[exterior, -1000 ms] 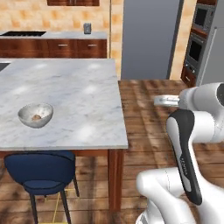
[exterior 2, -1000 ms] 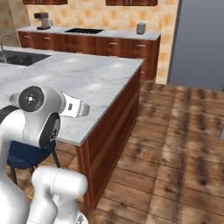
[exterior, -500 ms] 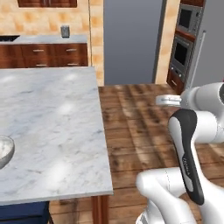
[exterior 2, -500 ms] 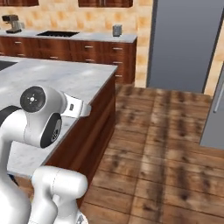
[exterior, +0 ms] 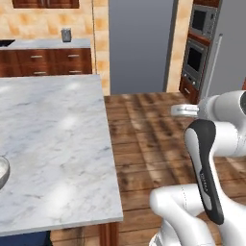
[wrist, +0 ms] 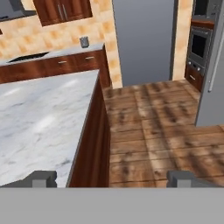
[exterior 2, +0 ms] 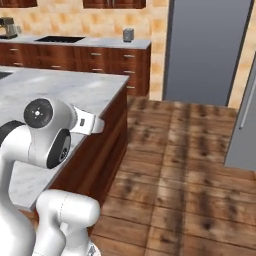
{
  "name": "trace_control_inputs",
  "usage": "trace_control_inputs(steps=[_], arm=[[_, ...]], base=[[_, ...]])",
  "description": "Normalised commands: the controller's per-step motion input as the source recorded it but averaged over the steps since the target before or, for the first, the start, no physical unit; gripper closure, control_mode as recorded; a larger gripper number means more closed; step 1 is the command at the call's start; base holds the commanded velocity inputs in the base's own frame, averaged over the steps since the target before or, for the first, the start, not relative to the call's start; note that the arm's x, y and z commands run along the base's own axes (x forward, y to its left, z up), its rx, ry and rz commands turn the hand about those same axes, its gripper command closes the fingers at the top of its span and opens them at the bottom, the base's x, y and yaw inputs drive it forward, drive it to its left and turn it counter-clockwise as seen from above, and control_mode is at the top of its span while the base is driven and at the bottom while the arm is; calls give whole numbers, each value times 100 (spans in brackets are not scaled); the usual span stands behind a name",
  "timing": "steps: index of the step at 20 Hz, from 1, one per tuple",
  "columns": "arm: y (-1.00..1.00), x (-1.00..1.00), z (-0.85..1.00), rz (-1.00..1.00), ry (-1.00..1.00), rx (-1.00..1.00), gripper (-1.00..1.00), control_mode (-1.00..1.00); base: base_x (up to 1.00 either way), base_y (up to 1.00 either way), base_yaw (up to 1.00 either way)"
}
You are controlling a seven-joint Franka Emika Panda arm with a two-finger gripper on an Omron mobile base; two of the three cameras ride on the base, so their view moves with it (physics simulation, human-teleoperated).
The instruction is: Retrieve the peach and pear from the fridge and place them into the bowl on the dining table.
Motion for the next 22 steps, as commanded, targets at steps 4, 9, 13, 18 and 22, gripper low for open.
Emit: trace_control_inputs(steps=[4,9,13,18,22], arm=[[0,0,0,0,0,0,-100,100],[0,0,0,0,0,0,-100,100],[0,0,0,0,0,0,-100,100],[0,0,0,0,0,0,-100,100],[0,0,0,0,0,0,-100,100]], base=[[94,-69,-44],[55,-85,-49],[0,-90,-58],[32,-64,-50],[81,4,-1]])
